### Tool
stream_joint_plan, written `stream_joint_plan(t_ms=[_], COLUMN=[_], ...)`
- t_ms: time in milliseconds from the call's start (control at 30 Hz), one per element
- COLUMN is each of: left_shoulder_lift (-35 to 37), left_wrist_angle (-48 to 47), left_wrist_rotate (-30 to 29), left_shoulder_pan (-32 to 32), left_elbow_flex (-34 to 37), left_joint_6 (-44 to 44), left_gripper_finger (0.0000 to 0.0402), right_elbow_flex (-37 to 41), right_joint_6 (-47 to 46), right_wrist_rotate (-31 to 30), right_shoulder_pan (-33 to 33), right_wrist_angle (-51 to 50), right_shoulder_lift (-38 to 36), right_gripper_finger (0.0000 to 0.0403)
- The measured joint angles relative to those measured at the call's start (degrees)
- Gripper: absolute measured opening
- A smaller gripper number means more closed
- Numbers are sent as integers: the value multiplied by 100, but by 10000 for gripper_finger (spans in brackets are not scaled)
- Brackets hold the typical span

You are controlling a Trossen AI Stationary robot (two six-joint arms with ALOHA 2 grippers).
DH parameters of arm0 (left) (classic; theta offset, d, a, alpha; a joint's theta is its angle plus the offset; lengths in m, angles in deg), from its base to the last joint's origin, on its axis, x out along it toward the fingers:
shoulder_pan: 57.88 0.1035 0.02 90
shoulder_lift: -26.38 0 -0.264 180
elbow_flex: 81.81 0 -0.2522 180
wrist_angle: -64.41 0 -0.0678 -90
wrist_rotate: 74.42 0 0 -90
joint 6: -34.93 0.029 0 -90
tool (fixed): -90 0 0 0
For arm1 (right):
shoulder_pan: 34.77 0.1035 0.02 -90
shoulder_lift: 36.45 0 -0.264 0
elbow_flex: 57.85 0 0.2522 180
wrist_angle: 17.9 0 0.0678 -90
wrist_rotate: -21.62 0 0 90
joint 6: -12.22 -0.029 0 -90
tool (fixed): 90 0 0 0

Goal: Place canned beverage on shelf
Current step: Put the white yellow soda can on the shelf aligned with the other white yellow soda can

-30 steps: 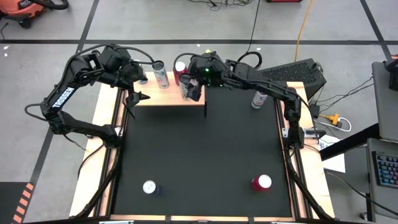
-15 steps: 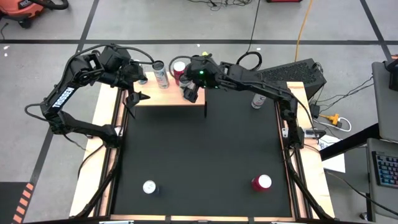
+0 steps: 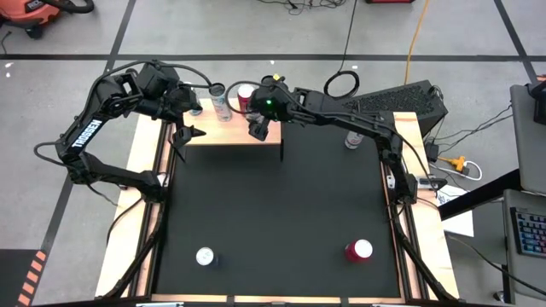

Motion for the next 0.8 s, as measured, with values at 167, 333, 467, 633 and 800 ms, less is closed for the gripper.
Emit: stream_joint_plan(t_ms=[167, 333, 467, 633, 800], left_shoulder_lift=[0, 0, 0, 0, 0], left_wrist_angle=[0, 0, 0, 0, 0], left_wrist_rotate=[2, 2, 2, 2, 2], left_shoulder_pan=[0, 1, 1, 0, 0], left_elbow_flex=[0, 0, 0, 0, 0], left_joint_6=[-26, -29, -28, -30, -30], left_gripper_finger=[389, 389, 389, 389, 389], right_elbow_flex=[-2, 4, 4, 2, 2], right_joint_6=[111, 213, 260, 260, 260], right_wrist_rotate=[15, 22, 20, 17, 17], right_shoulder_pan=[-44, -48, -44, -46, -46], right_wrist_angle=[33, 40, 0, -10, -2], right_shoulder_lift=[51, 133, 193, 269, 267], right_gripper_finger=[387, 387, 387, 382, 353])
